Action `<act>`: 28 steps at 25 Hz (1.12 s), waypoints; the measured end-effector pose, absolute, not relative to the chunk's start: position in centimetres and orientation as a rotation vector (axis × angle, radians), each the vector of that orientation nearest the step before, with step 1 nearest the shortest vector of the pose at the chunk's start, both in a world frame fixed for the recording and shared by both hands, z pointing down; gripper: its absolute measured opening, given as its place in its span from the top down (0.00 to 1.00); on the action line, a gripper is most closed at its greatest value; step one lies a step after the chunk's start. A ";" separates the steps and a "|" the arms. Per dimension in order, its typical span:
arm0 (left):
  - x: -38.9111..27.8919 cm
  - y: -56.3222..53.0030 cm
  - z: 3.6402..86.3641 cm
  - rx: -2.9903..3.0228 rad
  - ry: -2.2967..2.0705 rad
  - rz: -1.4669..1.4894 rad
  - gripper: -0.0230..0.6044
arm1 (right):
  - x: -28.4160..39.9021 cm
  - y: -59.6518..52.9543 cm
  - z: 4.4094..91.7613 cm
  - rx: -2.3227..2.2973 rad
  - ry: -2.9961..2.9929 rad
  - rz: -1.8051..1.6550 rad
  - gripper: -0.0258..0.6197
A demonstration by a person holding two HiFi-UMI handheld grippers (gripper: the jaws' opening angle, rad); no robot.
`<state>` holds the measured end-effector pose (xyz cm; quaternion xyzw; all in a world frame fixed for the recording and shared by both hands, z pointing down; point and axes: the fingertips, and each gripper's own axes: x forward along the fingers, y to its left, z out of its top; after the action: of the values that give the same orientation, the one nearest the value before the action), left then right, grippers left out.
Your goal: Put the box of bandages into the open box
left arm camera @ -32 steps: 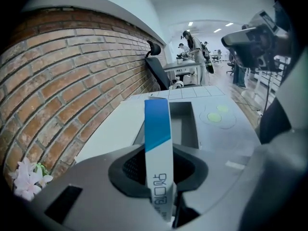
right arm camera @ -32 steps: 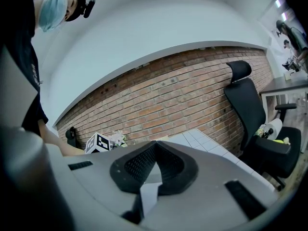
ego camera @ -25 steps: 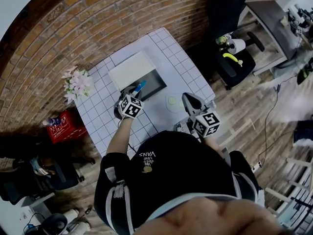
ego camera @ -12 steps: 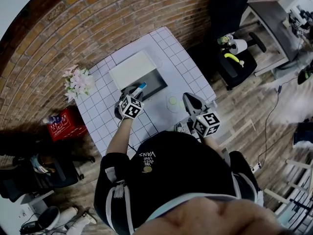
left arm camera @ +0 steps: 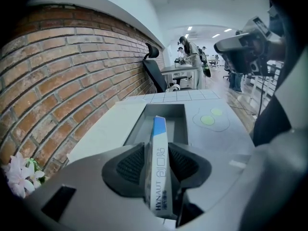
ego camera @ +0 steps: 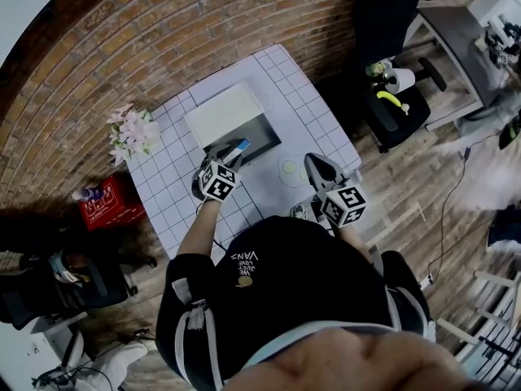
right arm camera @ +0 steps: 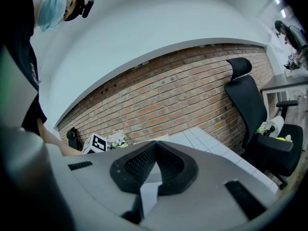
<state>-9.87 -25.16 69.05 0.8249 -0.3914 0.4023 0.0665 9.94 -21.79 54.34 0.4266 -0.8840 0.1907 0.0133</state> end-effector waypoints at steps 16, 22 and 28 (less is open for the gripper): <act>-10.0 -24.3 69.7 2.446 -1.184 1.107 0.65 | 9.9 -21.3 55.0 1.313 -2.750 0.605 0.97; -10.2 -24.8 70.6 2.416 -1.165 1.087 0.63 | 10.2 -21.2 55.1 1.324 -2.739 0.608 0.97; -10.5 -25.2 70.9 2.394 -1.171 1.074 0.62 | 10.4 -21.0 55.1 1.333 -2.728 0.613 0.97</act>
<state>-10.53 -25.23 70.90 0.8256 -0.4039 0.3706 0.1337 10.41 -20.99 55.15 0.4302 -0.8805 0.1978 0.0221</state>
